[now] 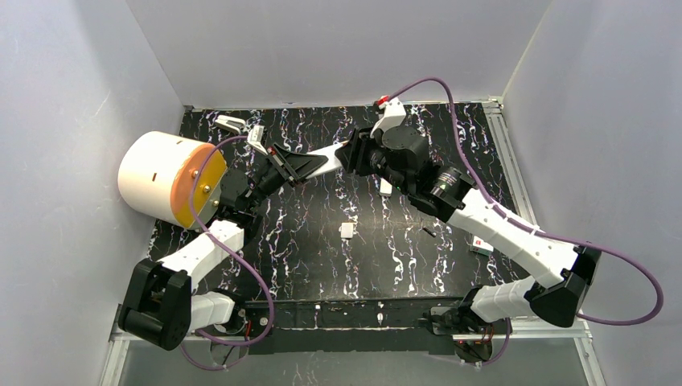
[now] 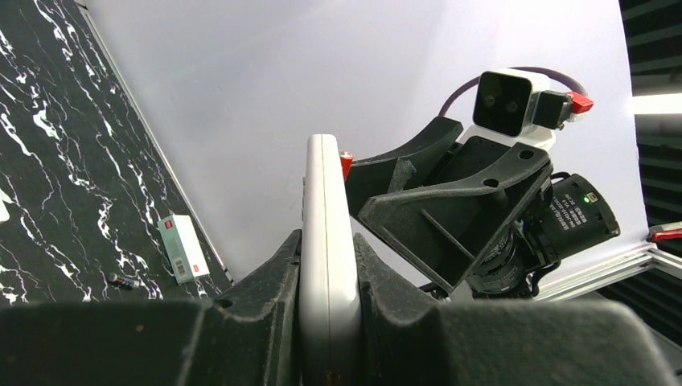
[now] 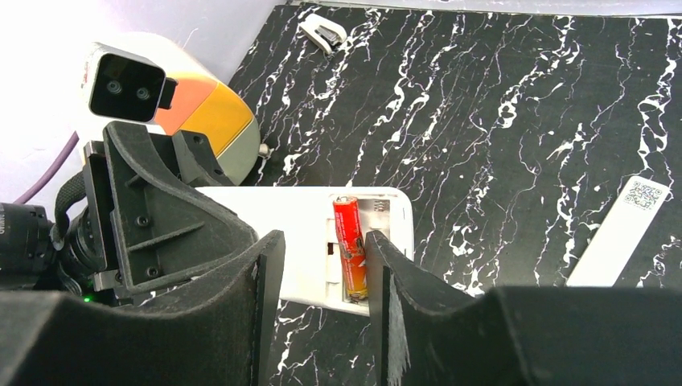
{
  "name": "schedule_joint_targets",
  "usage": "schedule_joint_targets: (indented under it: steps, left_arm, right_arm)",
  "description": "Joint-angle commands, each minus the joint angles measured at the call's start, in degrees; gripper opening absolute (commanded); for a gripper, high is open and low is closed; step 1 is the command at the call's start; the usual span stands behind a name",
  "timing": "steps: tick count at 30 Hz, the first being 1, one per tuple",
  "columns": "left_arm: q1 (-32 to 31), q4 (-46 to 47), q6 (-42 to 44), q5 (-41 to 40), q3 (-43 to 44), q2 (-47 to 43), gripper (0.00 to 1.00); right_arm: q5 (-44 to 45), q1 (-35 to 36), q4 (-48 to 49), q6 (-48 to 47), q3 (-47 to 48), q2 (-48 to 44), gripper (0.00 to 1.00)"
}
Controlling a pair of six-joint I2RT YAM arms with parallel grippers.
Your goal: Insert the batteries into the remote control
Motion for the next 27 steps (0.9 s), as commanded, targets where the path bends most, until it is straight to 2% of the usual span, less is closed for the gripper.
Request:
schedule_joint_targets:
  steps: [1,13,27]
  left_arm:
    - [-0.8,12.0,-3.1,1.2,1.9,-2.3,0.00]
    - [-0.8,8.8,-1.4,0.8,2.2,-1.9,0.00]
    - [-0.8,7.4,-0.3,0.5,2.4,-2.2,0.00]
  right_arm:
    - [5.2,-1.0,-9.4,-1.2,2.2,2.4,0.51]
    - [5.0,-1.0,-5.6,-2.0,3.4,-0.5,0.51]
    - [7.4,-0.9,-8.2,-2.5,6.0,-0.1,0.51]
